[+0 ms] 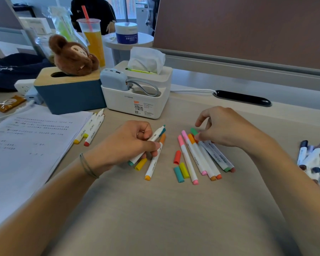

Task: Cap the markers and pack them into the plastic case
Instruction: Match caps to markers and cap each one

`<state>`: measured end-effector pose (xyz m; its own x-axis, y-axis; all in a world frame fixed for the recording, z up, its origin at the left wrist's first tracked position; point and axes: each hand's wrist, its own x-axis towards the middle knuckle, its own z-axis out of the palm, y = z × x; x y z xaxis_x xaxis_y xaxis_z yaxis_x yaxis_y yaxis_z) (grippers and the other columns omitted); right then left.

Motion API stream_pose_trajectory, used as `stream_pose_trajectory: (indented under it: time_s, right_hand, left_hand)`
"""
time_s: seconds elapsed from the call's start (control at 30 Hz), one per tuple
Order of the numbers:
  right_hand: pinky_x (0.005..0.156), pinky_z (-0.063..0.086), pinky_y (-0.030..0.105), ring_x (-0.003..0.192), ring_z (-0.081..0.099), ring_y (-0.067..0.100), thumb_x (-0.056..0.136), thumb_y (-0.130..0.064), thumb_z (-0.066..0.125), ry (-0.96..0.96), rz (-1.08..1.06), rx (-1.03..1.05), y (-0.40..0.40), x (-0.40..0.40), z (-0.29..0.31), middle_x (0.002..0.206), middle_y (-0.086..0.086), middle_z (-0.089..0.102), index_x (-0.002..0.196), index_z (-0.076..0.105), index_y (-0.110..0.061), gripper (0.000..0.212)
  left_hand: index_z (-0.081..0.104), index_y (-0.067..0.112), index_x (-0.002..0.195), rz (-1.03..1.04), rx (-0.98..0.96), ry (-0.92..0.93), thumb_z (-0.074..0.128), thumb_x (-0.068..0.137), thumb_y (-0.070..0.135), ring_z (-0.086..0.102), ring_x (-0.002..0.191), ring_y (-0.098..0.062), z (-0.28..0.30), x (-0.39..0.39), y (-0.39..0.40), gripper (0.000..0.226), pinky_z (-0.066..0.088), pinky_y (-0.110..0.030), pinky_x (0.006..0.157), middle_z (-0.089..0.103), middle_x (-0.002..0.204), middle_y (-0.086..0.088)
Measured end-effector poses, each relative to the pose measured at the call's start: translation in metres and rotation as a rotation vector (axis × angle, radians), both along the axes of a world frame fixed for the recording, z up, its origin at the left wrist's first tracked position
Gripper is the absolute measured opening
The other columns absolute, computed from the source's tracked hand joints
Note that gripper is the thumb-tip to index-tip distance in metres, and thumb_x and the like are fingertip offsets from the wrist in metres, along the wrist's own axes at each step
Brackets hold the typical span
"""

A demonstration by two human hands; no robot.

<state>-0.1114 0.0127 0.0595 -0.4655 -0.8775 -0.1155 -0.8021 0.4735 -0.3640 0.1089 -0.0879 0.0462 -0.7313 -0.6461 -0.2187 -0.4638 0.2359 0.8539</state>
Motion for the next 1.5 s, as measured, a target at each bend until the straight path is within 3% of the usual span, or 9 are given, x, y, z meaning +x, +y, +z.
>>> stream_pose_trajectory:
  time_s: [0.17, 0.27, 0.43, 0.73, 0.83, 1.0, 1.13, 1.37, 1.5]
  right_hand:
    - [0.055, 0.038, 0.020, 0.059, 0.055, 0.003, 0.076, -0.029, 0.086, -0.018, 0.318, 0.079, 0.008, 0.026, 0.018, 0.059, -0.013, 0.060, 0.082, 0.071, -0.029, 0.016]
    - [0.050, 0.035, 0.014, 0.057, 0.054, 0.000, 0.072, -0.032, 0.087, -0.013, 0.475, 0.256, 0.012, 0.048, 0.017, 0.058, -0.019, 0.059, 0.091, 0.069, -0.030, 0.026]
    - [0.079, 0.038, 0.034, 0.073, 0.053, 0.000, 0.068, -0.045, 0.088, 0.064, 0.491, 0.348, 0.013, 0.066, 0.009, 0.064, -0.017, 0.058, 0.099, 0.061, -0.033, 0.043]
    - [0.075, 0.039, 0.031, 0.067, 0.053, -0.001, 0.070, -0.040, 0.086, 0.127, 0.491, 0.294, 0.014, 0.067, 0.006, 0.062, -0.012, 0.061, 0.090, 0.064, -0.029, 0.032]
    - [0.068, 0.052, 0.034, 0.072, 0.061, 0.006, 0.073, -0.037, 0.086, 0.014, 0.485, 0.210, 0.012, 0.062, 0.010, 0.075, -0.011, 0.066, 0.090, 0.066, -0.030, 0.027]
    - [0.075, 0.062, 0.033, 0.067, 0.073, 0.014, 0.083, -0.001, 0.074, -0.363, 0.328, -0.132, 0.010, 0.041, 0.017, 0.074, 0.005, 0.076, 0.102, 0.071, -0.024, 0.030]
    - [0.066, 0.060, 0.029, 0.065, 0.071, 0.018, 0.097, 0.000, 0.060, -0.529, 0.131, -0.339, 0.007, 0.032, 0.012, 0.077, 0.011, 0.076, 0.107, 0.075, -0.016, 0.024]
    - [0.062, 0.062, 0.027, 0.066, 0.072, 0.022, 0.098, -0.002, 0.061, -0.651, 0.063, -0.412, 0.004, 0.030, 0.009, 0.079, 0.016, 0.076, 0.101, 0.069, -0.003, 0.008]
    - [0.065, 0.062, 0.027, 0.070, 0.073, 0.021, 0.100, -0.005, 0.060, -0.656, 0.099, -0.379, 0.005, 0.030, 0.009, 0.081, 0.013, 0.077, 0.101, 0.071, -0.007, 0.011]
  left_hand:
    - [0.051, 0.011, 0.077, 0.014, 0.027, 0.005, 0.063, 0.097, 0.019, 0.067, 0.058, -0.007, 0.001, 0.000, -0.001, 0.024, 0.052, -0.017, 0.056, 0.077, 0.075, -0.005]
    - [0.051, 0.013, 0.074, 0.043, 0.038, 0.036, 0.063, 0.096, 0.020, 0.066, 0.058, -0.008, 0.002, 0.001, -0.004, 0.026, 0.055, -0.023, 0.061, 0.077, 0.076, -0.005]
    - [0.051, 0.014, 0.074, 0.065, 0.023, 0.047, 0.064, 0.096, 0.021, 0.065, 0.060, -0.007, 0.002, 0.003, -0.006, 0.027, 0.054, -0.024, 0.064, 0.077, 0.077, -0.004]
    - [0.051, 0.013, 0.072, 0.076, 0.007, 0.053, 0.064, 0.096, 0.020, 0.067, 0.063, -0.012, 0.003, 0.004, -0.007, 0.028, 0.055, -0.024, 0.065, 0.077, 0.078, -0.006]
    - [0.049, 0.013, 0.073, 0.082, 0.012, 0.063, 0.066, 0.095, 0.019, 0.071, 0.069, -0.016, 0.003, 0.004, -0.007, 0.028, 0.056, -0.022, 0.066, 0.077, 0.077, -0.005]
    - [0.050, 0.015, 0.082, 0.098, -0.007, 0.080, 0.075, 0.087, 0.018, 0.076, 0.078, -0.014, 0.003, 0.005, -0.004, 0.026, 0.058, -0.023, 0.072, 0.075, 0.067, 0.003]
    - [0.055, 0.012, 0.094, 0.088, 0.013, 0.064, 0.077, 0.085, 0.019, 0.075, 0.074, -0.008, 0.004, 0.004, -0.003, 0.025, 0.054, -0.027, 0.079, 0.078, 0.076, -0.001]
    - [0.055, 0.011, 0.091, 0.039, 0.012, 0.036, 0.076, 0.085, 0.018, 0.076, 0.078, -0.014, 0.005, 0.002, 0.000, 0.024, 0.056, -0.019, 0.071, 0.078, 0.078, -0.003]
    - [0.054, 0.009, 0.092, 0.024, 0.022, 0.041, 0.077, 0.084, 0.017, 0.077, 0.081, -0.021, 0.003, 0.004, 0.000, 0.025, 0.059, -0.034, 0.084, 0.078, 0.080, -0.006]
